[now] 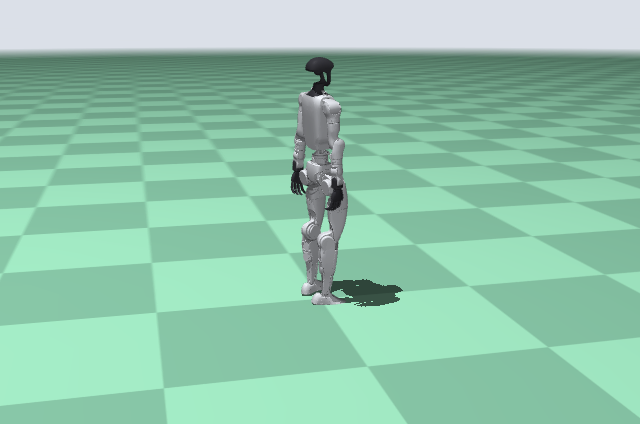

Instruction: In place motions

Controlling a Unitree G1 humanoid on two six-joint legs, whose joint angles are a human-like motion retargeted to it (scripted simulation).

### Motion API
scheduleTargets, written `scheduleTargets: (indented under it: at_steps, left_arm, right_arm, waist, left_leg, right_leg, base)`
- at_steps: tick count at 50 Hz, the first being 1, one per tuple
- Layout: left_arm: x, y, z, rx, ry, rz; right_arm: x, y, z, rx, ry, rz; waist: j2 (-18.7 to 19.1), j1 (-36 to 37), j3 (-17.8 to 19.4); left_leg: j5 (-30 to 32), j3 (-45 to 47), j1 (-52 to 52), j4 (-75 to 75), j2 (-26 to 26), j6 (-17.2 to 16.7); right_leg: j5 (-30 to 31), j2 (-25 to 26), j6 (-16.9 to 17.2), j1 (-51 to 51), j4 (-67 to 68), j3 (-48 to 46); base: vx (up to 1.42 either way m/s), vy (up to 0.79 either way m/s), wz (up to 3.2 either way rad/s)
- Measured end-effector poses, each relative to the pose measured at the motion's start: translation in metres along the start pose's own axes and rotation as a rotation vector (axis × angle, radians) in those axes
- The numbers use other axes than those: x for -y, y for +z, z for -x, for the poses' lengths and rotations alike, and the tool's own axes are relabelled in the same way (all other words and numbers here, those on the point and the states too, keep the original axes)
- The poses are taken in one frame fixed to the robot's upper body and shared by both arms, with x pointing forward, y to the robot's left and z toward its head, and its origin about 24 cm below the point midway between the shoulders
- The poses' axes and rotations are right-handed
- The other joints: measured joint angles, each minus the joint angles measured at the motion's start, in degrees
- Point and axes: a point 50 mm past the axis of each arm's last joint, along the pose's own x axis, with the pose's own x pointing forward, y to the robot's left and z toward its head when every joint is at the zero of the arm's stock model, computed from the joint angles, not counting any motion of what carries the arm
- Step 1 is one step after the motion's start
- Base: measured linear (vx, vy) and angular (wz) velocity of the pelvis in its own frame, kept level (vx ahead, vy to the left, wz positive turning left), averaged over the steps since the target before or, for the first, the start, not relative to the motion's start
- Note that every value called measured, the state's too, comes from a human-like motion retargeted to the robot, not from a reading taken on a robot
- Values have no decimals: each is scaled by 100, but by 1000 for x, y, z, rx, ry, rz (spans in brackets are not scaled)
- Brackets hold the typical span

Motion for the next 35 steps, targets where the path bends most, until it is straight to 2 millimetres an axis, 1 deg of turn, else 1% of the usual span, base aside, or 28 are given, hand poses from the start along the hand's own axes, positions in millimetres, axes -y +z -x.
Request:
scheduleTargets:
  at_steps: [6,11,13,14,17,20,26,29,30,32,35]
  left_arm:
    - [-1,-2,0,-3,3,11]
    - [-6,-6,1,-34,21,-4]
    - [-9,-5,2,-49,30,-30]
    - [-11,-1,2,-50,30,-50]
    - [-14,17,3,-25,28,-98]
    - [-15,48,5,63,21,-103]
    - [-4,119,15,298,-21,-103]
    - [1,146,23,397,-29,-116]
    - [2,154,26,427,-29,-122]
    - [3,161,28,462,-23,-134]
    - [5,163,29,477,-23,-153]
  right_arm:
    - [-1,2,0,5,0,11]
    - [-1,7,0,19,1,39]
    - [-1,9,0,30,1,49]
    - [0,10,0,39,1,55]
    - [2,9,0,50,-7,74]
    - [5,-2,1,23,-32,84]
    - [7,-47,5,-115,-63,21]
    - [5,-68,9,-177,-75,-34]
    - [5,-74,10,-194,-80,-54]
    - [3,-85,12,-222,-87,-88]
    - [2,-93,14,-243,-101,-133]
  waist:
    - [-23,-97,-1]
    - [-68,-161,25]
    - [-88,-153,49]
    - [-102,-122,75]
    - [-154,-98,124]
    - [-211,-92,155]
    - [-311,-3,217]
    - [-335,33,248]
    - [-333,47,262]
    - [-325,80,267]
    - [-283,149,291]
  left_leg:
    - [-20,-68,23,-4,0,-34]
    - [-13,-19,14,13,23,-51]
    - [-2,48,0,26,40,-50]
    - [3,103,-15,47,64,-58]
    - [9,174,-34,77,103,-77]
    - [23,176,-59,87,122,-91]
    - [62,108,-127,122,113,-107]
    - [79,52,-162,143,93,-113]
    - [82,30,-177,154,86,-114]
    - [93,-10,-188,151,65,-113]
    - [103,-86,-220,166,36,-110]
  right_leg:
    - [0,-29,3,0,-1,-62]
    - [8,-27,-7,-6,5,-13]
    - [16,-15,-14,-13,12,53]
    - [26,-8,-18,-16,13,109]
    - [37,0,-21,-29,25,183]
    - [39,-2,-13,-39,29,189]
    - [33,-45,20,-9,6,77]
    - [20,-83,38,14,-2,4]
    - [18,-93,43,24,-10,-22]
    - [3,-113,52,40,-11,-62]
    - [-12,-136,63,68,-26,-125]
  base:
    - [0,0,0]
    - [0,-1,-4]
    - [0,-3,-31]
    - [-1,-3,-48]
    - [-2,-2,-19]
    - [0,0,0]
    - [0,0,0]
    - [0,1,6]
    - [1,4,18]
    - [2,5,19]
    - [1,7,22]
